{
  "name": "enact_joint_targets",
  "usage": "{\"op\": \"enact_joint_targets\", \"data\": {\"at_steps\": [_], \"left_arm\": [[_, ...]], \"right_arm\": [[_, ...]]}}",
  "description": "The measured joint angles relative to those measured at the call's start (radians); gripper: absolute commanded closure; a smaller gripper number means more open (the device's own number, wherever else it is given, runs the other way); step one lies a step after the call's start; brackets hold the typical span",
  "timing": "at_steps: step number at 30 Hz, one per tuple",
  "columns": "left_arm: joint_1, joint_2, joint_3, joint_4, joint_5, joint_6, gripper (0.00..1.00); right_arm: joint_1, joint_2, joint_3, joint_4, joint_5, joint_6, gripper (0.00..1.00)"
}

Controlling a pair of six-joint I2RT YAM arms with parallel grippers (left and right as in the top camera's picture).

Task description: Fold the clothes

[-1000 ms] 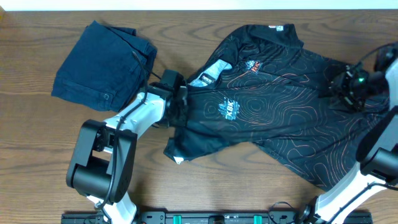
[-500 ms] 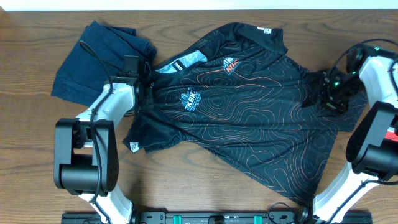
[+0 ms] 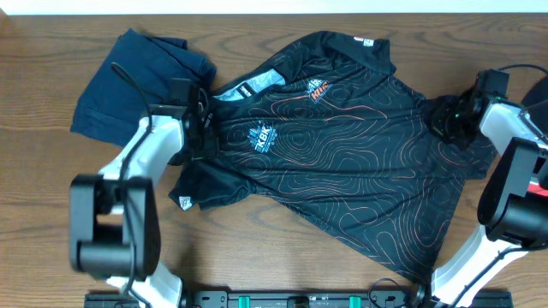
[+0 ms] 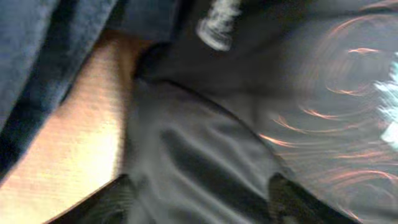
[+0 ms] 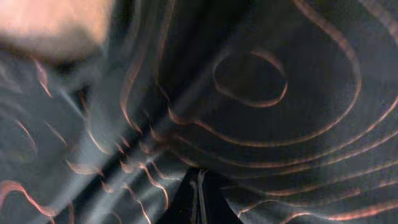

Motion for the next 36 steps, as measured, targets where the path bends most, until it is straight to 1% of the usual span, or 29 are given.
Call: {"op": "enact_joint_targets", "data": {"at_steps": [7,9,12,14,15,17,18,19,22,23,26,28,31,35,36], "left_arm": [[-0.003,-0.266,0.000,-0.100,0.112,-0.001,0.23],[-0.008,-0.319,0.000,-0.124,0.127,-0.002,0.20],[-0.030,-0.373,0.000,-0.153,0.142,-0.002,0.20],[-0.046,-0.383,0.000,-0.165,0.145,-0.002,0.20],[-0.055,-0.382,0.000,-0.167,0.145,-0.002,0.20],[-0.068,-0.373,0.000,-0.167,0.146,-0.002,0.20],[-0.073,-0.368,0.000,-0.167,0.146,-0.002,0.20],[-0.077,-0.360,0.000,-0.168,0.146,-0.002,0.20],[-0.079,-0.330,0.000,-0.186,0.137,-0.002,0.20],[-0.079,-0.320,0.000,-0.195,0.127,-0.001,0.20],[-0.079,-0.287,-0.001,-0.233,0.076,-0.001,0.19],[-0.079,-0.268,-0.002,-0.251,0.053,-0.001,0.19],[-0.079,-0.233,-0.003,-0.263,0.031,-0.001,0.19],[-0.079,-0.193,-0.005,-0.270,0.020,-0.001,0.19],[-0.079,-0.189,-0.005,-0.270,0.017,-0.001,0.19]], "right_arm": [[0.040,0.066,0.008,0.254,-0.006,0.156,0.99],[0.050,0.098,0.034,0.305,-0.018,0.190,0.99],[0.063,0.149,0.095,0.334,-0.048,0.230,0.98],[0.066,0.178,0.145,0.314,-0.066,0.245,0.94],[0.066,0.188,0.166,0.301,-0.074,0.246,0.88],[0.066,0.203,0.216,0.259,-0.092,0.231,0.70],[0.065,0.208,0.246,0.221,-0.105,0.210,0.64],[0.065,0.211,0.274,0.175,-0.109,0.190,0.61],[0.058,0.208,0.385,-0.042,-0.134,0.089,0.57],[0.056,0.203,0.408,-0.091,-0.133,0.062,0.55],[0.026,0.153,0.478,-0.293,-0.145,-0.036,0.53],[-0.001,0.097,0.494,-0.397,-0.146,-0.074,0.51],[-0.056,-0.011,0.510,-0.595,-0.131,-0.111,0.49],[-0.127,-0.119,0.517,-0.906,-0.034,-0.137,0.48],[-0.134,-0.126,0.515,-0.943,-0.016,-0.140,0.48]]}}
